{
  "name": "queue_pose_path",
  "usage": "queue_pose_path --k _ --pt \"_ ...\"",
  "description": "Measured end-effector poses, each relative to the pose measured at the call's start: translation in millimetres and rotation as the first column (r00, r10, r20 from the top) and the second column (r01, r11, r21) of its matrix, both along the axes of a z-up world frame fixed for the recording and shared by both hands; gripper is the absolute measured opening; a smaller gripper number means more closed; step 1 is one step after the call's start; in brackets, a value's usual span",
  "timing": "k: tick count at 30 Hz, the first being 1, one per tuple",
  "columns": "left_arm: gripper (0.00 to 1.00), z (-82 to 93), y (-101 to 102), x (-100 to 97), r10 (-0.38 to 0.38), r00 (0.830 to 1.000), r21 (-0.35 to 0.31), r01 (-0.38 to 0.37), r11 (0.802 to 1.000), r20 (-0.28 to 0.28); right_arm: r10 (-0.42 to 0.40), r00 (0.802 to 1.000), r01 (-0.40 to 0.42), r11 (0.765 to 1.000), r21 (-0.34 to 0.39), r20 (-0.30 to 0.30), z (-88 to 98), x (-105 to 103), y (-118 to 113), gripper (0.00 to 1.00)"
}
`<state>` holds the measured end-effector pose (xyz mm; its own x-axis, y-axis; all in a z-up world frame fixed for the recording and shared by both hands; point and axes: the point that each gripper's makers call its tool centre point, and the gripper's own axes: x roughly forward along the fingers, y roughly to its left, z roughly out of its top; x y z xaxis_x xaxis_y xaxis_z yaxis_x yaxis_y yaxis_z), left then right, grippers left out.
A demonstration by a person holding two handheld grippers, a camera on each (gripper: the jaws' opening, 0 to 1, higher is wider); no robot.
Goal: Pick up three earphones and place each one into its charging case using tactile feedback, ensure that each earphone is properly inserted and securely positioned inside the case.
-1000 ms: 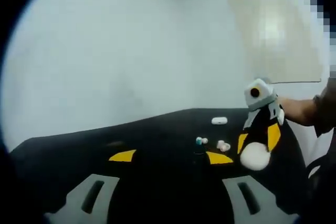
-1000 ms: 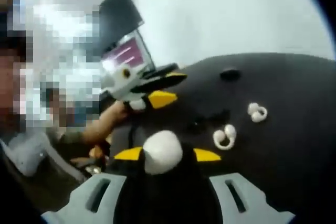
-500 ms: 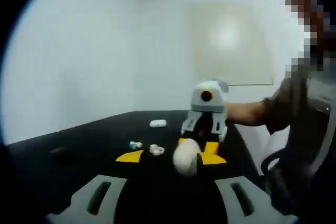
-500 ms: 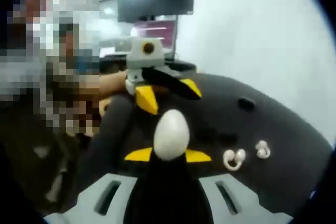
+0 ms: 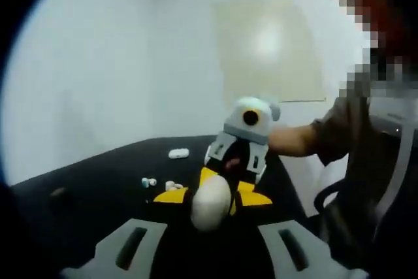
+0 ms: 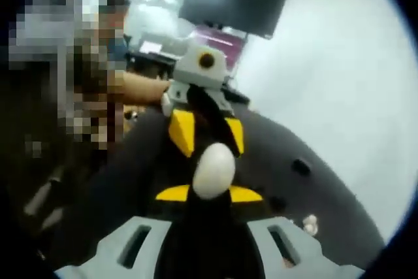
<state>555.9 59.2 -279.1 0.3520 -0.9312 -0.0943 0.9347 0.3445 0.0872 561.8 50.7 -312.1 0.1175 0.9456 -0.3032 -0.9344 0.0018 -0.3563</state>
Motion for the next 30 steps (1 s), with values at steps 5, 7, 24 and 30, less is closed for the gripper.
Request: queue_pose_path --k 5,7,24,30 --pt "0.21 -2.1 1.4 3.8 0.017 1.000 0.013 -0.017 1.000 -0.001 -0.001 0.999 0.001 1.000 -0.003 -0.040 -1.2 1.6 -0.2 0.21" --pt "0.20 -2.9 1.4 3.4 0.015 1.000 0.023 -0.015 1.000 0.016 -0.006 0.995 0.005 1.000 -0.009 -0.097 -3.0 2.1 -0.5 0.21" --pt "0.20 -19.6 -4.1 3.1 -0.012 1.000 0.121 0.010 0.993 0.013 0.003 0.980 0.000 1.000 0.017 -0.200 -1.4 -6.7 5.0 0.21" --pt "0.19 -18.6 -3.0 -0.3 -0.028 0.992 0.086 0.038 0.996 -0.123 0.022 0.986 -0.021 1.000 0.007 -0.168 -2.6 -13.0 5.8 0.21"
